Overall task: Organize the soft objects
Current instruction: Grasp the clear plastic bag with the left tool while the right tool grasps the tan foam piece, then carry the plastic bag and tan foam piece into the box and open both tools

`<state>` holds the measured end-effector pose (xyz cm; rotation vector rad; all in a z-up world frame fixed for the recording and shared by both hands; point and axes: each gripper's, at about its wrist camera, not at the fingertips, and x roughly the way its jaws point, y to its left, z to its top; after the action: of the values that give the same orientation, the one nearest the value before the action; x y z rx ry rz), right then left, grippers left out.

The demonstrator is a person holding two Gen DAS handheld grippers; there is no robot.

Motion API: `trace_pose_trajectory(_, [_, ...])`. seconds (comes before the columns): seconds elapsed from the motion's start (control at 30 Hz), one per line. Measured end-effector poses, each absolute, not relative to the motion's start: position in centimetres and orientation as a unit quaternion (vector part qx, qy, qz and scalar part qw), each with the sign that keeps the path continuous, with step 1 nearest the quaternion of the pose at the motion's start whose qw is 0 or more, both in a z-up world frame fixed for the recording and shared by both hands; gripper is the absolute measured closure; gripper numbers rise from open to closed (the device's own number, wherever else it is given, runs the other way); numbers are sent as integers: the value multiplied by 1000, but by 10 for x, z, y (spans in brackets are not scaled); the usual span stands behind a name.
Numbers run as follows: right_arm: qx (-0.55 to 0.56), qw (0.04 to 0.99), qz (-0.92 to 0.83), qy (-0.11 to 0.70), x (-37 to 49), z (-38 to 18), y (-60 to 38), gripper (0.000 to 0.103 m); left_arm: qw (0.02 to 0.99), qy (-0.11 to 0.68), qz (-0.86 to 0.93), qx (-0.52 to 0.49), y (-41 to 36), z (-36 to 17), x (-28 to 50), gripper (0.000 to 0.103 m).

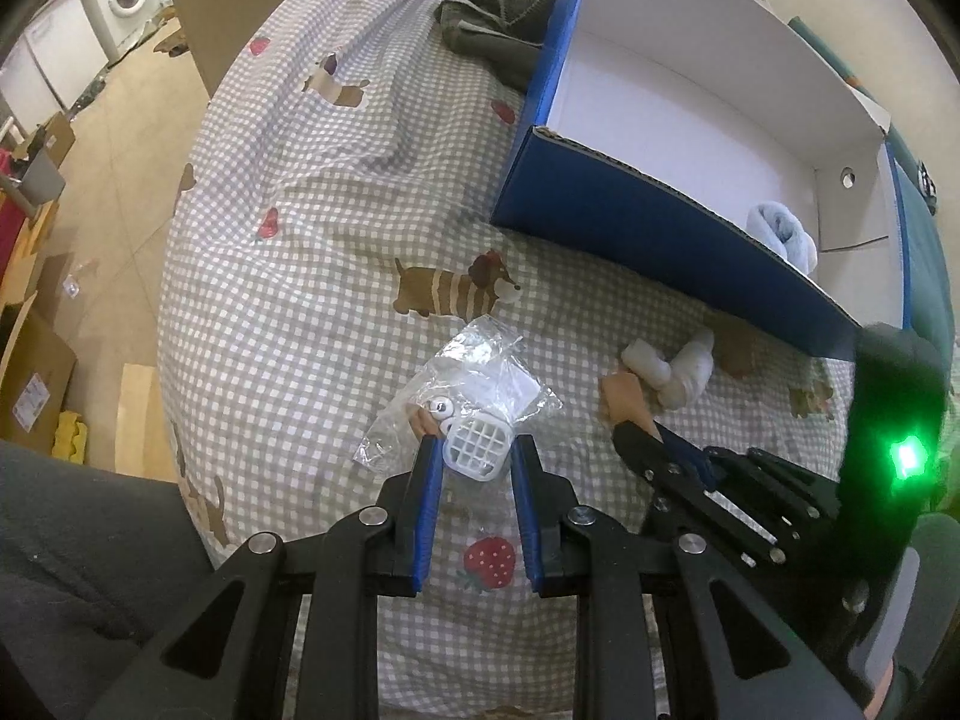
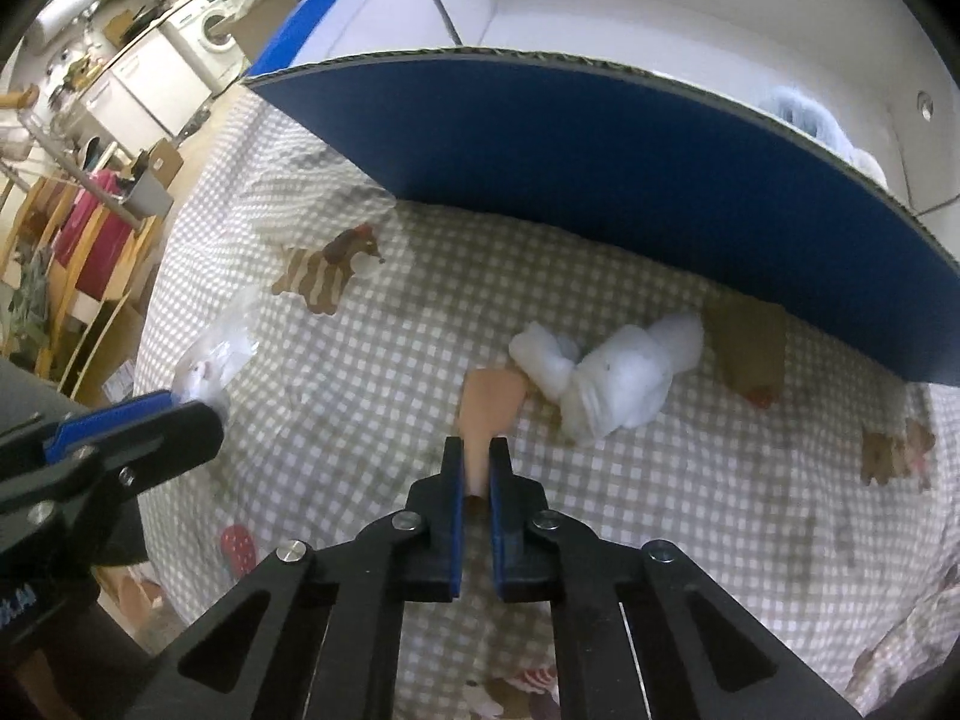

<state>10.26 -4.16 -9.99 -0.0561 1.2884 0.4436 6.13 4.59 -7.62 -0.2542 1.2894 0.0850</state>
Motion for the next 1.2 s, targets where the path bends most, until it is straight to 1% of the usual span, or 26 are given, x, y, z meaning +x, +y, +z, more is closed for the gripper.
trace_pose_trajectory(0.43, [0,790,219,573,72,-59,-79,96,797,597,17,-91,28,-75,60,82])
trace_pose_trajectory(0.73, [36,806,210,552,66,-36,-120,96,813,577,20,-74,17,-61,62,82])
trace_pose_trajectory(0.83, [50,815,206,540,67,-23,-131,96,818,569,28,-82,21,-51,64,82])
trace_pose_trajectory(1.0, [65,834,197,511,75,5,-152,96,842,532,31,-81,24,-16,74,82])
trace_pose_trajectory(1.2, [73,852,189,482,94,29,-171,96,861,504,20,-63,19,15,104,82])
